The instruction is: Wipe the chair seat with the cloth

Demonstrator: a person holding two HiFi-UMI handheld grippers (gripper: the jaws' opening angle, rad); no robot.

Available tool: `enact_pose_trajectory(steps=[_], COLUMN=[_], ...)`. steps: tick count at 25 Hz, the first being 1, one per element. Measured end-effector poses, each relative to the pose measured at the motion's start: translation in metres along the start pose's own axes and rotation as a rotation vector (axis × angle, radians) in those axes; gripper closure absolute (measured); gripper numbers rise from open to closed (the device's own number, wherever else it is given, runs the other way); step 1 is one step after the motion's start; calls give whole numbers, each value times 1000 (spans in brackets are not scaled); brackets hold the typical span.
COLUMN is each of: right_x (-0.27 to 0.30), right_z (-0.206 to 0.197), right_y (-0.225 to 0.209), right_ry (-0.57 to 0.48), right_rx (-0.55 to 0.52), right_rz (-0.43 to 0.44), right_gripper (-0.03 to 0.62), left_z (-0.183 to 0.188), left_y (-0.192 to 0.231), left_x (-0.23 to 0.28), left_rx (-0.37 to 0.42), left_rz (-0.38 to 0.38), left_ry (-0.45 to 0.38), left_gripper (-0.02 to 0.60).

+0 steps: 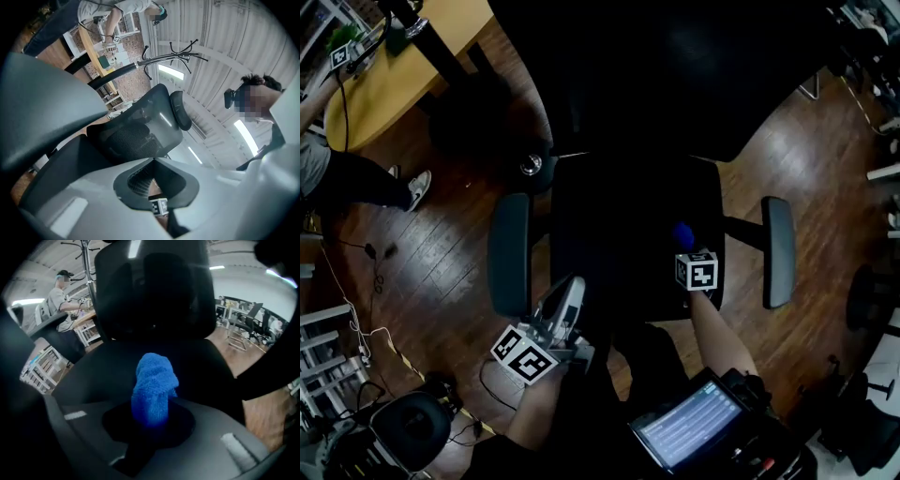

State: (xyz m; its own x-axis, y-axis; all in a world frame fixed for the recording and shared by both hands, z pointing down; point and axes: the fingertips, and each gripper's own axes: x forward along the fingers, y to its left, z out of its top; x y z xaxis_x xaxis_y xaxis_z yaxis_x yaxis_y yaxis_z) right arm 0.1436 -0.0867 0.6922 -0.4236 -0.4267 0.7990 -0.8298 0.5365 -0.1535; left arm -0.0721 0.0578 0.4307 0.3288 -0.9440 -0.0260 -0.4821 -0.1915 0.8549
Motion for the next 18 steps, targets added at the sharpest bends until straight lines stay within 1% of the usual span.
enact_pose_trajectory(steps=[2, 3, 5, 11, 15, 18], right_x=[-21, -30, -42, -49, -49, -48], right_z=[-12, -17, -22, -17, -19, -22], right_y=[-43, -57, -72, -75, -78, -82], right_ry=[-6, -9, -20, -37, -34, -26], right_rx=[35, 46, 61, 61, 62, 54], right_rz=[-69, -90, -109, -127, -121, -139], right_gripper=[545, 545, 545, 545, 545, 545], left_z=[-7, -10, -16, -28, -30, -26], left_y=[-4, -6, -11, -26, -28, -27], left_x=[4, 7, 13, 32, 32, 30], left_rx=[2, 5, 8, 8, 8, 9], left_rz=[-7, -13, -26, -64, -64, -62], left_ry=[18, 27, 45, 81, 85, 74], left_gripper=[588, 588, 588, 588, 588, 588])
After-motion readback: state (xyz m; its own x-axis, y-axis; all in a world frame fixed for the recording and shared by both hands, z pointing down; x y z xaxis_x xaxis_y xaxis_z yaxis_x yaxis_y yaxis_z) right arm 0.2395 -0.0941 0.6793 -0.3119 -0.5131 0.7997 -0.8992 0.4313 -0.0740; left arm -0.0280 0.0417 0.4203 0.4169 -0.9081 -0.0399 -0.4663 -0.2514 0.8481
